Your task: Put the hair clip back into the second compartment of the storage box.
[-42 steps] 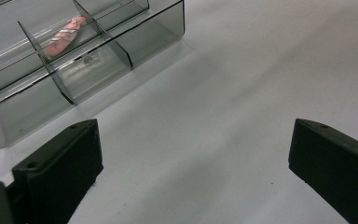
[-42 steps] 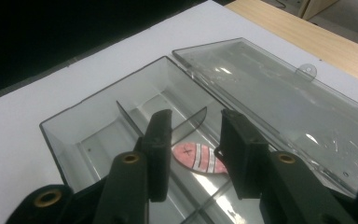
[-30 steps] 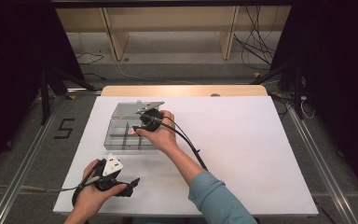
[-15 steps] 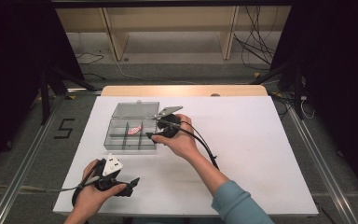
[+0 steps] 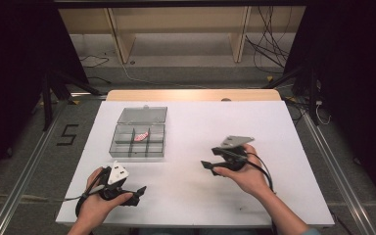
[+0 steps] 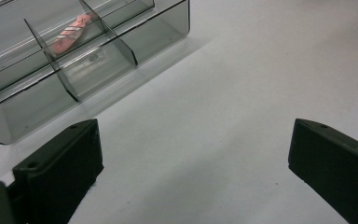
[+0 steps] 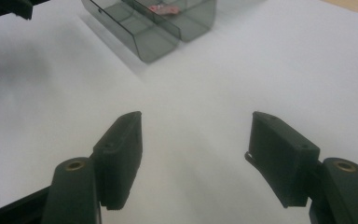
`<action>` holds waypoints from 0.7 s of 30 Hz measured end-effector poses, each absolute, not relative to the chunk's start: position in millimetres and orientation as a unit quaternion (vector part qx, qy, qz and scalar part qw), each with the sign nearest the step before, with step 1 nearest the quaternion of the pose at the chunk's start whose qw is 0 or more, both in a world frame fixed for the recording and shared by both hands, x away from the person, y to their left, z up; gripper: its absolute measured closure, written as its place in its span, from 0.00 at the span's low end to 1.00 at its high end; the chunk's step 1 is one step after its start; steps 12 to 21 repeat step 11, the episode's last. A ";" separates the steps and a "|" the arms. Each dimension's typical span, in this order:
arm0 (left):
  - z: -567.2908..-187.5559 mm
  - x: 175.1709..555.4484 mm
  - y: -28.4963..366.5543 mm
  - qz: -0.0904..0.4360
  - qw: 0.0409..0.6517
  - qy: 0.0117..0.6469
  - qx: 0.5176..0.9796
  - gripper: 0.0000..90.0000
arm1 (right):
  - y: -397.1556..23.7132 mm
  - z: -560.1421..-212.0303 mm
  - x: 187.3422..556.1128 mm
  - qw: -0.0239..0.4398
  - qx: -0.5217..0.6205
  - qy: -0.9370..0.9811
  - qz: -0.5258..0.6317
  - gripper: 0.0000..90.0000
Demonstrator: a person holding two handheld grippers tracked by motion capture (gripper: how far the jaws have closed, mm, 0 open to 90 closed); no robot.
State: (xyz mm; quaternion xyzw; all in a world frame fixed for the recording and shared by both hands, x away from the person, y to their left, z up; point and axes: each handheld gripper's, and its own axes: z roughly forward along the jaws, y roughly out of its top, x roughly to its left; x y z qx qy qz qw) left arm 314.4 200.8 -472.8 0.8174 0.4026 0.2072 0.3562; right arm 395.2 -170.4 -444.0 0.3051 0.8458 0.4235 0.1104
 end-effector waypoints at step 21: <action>-471.6 315.1 200.7 0.210 0.354 0.403 0.818 0.02 | -259.5 -461.0 337.5 0.116 0.350 0.815 0.447 0.37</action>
